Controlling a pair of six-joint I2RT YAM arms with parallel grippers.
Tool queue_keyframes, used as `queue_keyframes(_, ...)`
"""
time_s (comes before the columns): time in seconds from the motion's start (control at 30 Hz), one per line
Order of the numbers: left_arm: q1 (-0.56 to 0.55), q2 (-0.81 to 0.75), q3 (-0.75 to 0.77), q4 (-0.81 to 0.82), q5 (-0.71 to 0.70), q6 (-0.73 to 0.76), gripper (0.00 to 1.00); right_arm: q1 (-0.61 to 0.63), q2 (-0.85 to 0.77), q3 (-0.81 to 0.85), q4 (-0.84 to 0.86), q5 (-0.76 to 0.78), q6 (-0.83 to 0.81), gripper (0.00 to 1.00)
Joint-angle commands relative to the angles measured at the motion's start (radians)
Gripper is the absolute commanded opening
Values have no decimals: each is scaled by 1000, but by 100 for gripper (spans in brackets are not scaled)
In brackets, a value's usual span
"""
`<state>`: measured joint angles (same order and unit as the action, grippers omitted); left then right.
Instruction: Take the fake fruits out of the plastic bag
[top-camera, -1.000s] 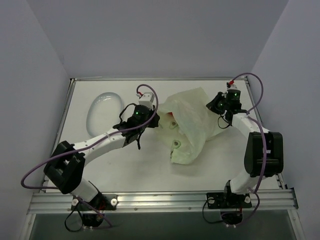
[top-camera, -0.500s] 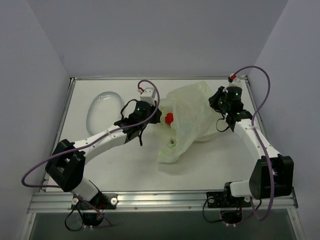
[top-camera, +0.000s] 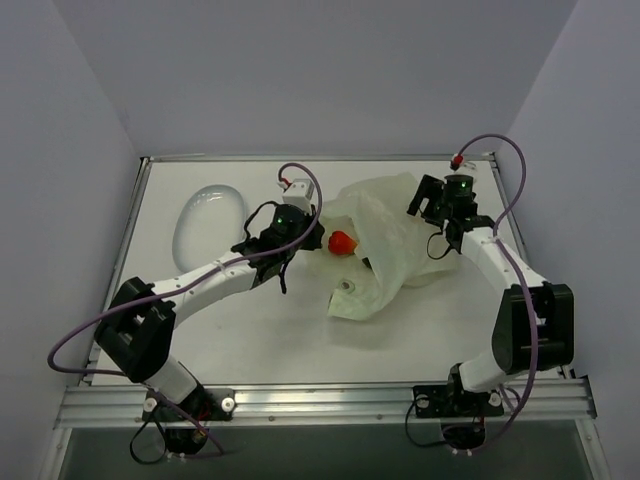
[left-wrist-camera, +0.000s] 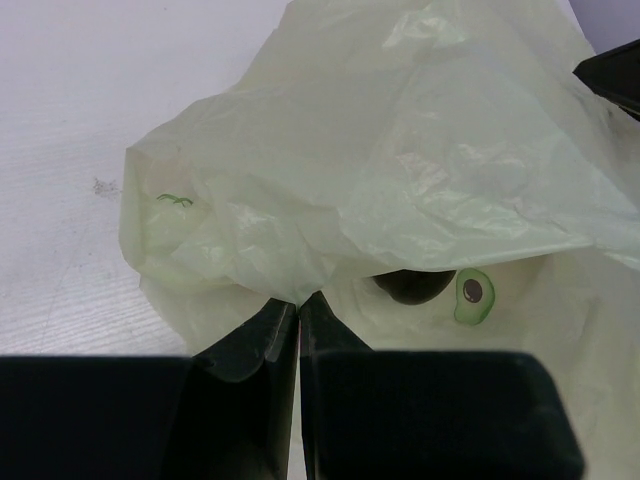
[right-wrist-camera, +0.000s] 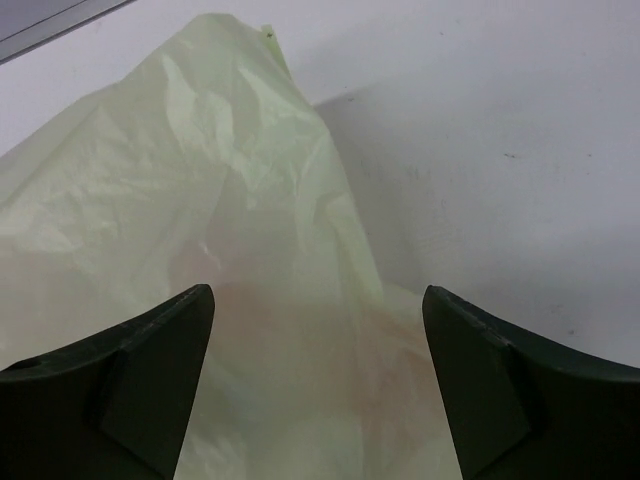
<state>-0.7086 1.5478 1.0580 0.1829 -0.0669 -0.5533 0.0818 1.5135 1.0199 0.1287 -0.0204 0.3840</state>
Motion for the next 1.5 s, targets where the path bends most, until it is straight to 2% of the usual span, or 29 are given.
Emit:
queue_keyframes(0.0,1,1,56,7,3,7,2,45,-122,-29,-4,56,-45,82)
queue_keyframes(0.1,4,11,80,-2,3,30,2,130,-273,-55,-4,56,-104,83)
queue_keyframes(0.23,11,11,73,23,12,30,2,260,-348,-55,0,31,-174,88)
queue_keyframes(0.27,12,11,73,24,12,29,2,271,-348,-43,0,-20,-186,88)
queue_keyframes(0.43,26,-8,83,24,10,38,2,348,-277,60,-61,-159,-295,88)
queue_keyframes(0.57,43,-18,103,15,15,44,2,383,-162,176,-123,-165,-349,88)
queue_keyframes(0.7,60,-35,114,10,13,56,2,421,-55,265,-196,-182,-379,82)
queue_keyframes(0.8,69,-38,131,10,38,69,2,456,-20,321,-222,-191,-438,79)
queue_keyframes(1.0,74,-34,137,13,58,67,2,469,46,376,-245,-219,-474,78)
queue_keyframes(1.07,74,-37,137,15,65,62,2,469,66,384,-244,-198,-473,69)
queue_keyframes(1.13,74,-46,122,20,67,53,4,470,94,399,-242,-140,-452,39)
queue_keyframes(1.17,70,-66,108,27,91,50,7,470,100,399,-232,-118,-447,25)
queue_keyframes(1.2,69,-81,90,36,95,40,13,472,100,399,-219,-93,-438,6)
queue_keyframes(1.23,67,-97,68,46,95,32,28,472,97,395,-206,-79,-418,2)
queue_keyframes(1.3,55,-161,-19,53,73,0,41,470,77,379,-167,-84,-407,0)
queue_keyframes(1.37,29,-222,-120,62,15,-19,47,472,67,365,-141,-92,-395,0)
queue_keyframes(1.47,-70,-255,-196,81,-120,-45,45,473,53,345,-138,-101,-384,0)
